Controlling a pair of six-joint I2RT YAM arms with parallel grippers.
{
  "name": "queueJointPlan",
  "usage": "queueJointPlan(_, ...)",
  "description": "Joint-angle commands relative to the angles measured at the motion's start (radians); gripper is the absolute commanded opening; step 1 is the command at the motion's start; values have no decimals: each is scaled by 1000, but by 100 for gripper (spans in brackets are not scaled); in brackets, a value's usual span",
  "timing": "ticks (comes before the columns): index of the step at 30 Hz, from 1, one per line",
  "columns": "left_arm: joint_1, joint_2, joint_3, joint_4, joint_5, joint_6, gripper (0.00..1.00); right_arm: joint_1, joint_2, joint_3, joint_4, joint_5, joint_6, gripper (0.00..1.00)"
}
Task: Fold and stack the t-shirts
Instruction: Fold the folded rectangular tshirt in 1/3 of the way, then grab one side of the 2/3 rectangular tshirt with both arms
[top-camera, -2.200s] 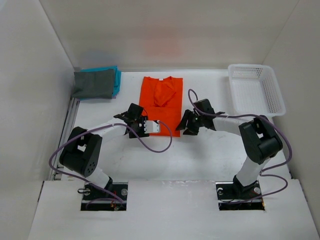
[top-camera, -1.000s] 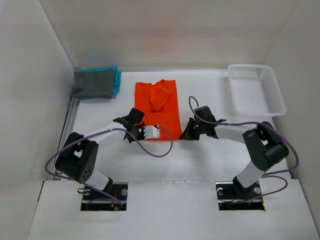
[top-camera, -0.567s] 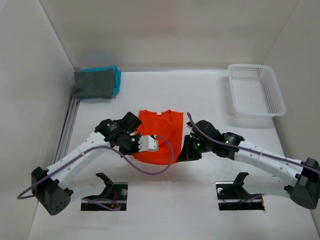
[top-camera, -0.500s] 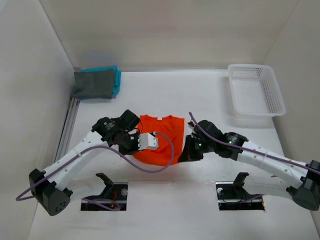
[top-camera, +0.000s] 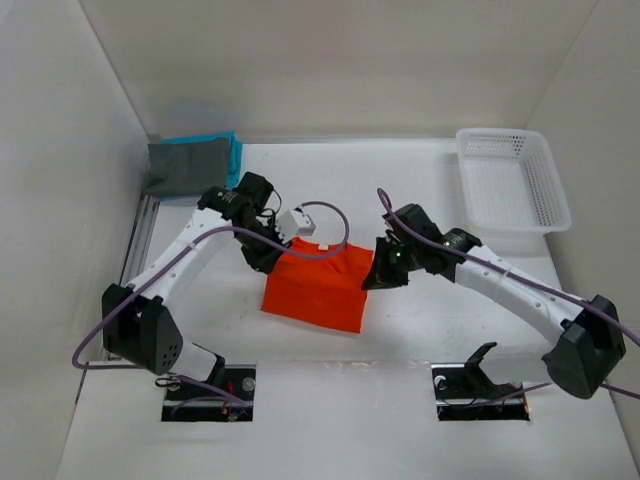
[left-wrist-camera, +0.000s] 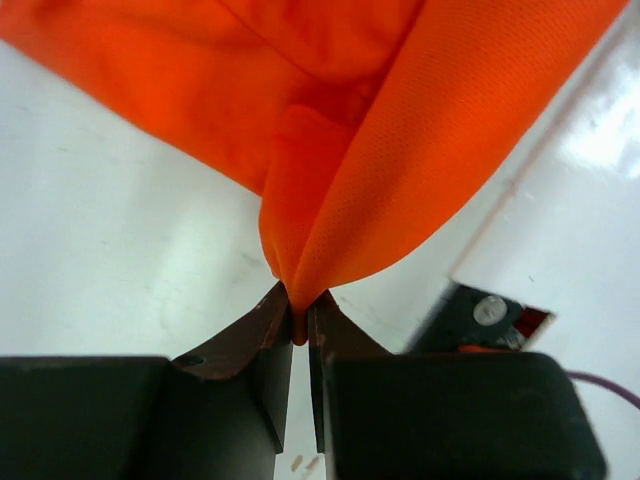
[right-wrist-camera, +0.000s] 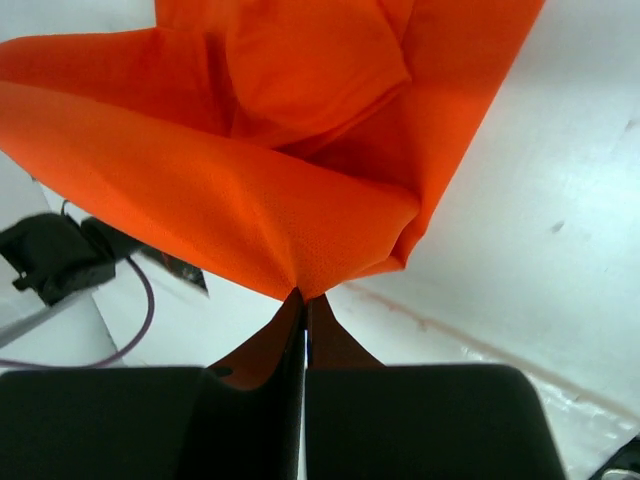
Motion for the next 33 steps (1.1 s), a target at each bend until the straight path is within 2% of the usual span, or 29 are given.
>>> queueJointPlan(1, 51, 51, 90, 98, 25, -18, 8, -56, 44, 87, 24, -10, -106, 0)
queueJointPlan(6, 67, 159, 130, 127, 27, -27, 8, -108, 139, 120, 33, -41, -172, 0)
queueJointPlan(11, 78, 229, 172, 233, 15, -75, 8, -176, 198, 148, 73, -41, -191, 0)
queueJointPlan(19, 78, 369, 245, 396, -11, -160, 11, -263, 365, 202, 214, -53, -178, 4)
queueJointPlan(26, 94, 504, 281, 553, -42, -183, 12, -392, 529, 229, 375, -30, -165, 6)
queueJointPlan(28, 101, 539, 299, 621, -54, -199, 13, -418, 561, 242, 432, -32, -149, 10)
queueJointPlan(30, 107, 568, 316, 684, -65, -220, 19, -443, 589, 257, 493, -33, -129, 23)
queueJointPlan(33, 117, 600, 331, 744, -94, -248, 28, -469, 614, 274, 582, -44, -111, 33)
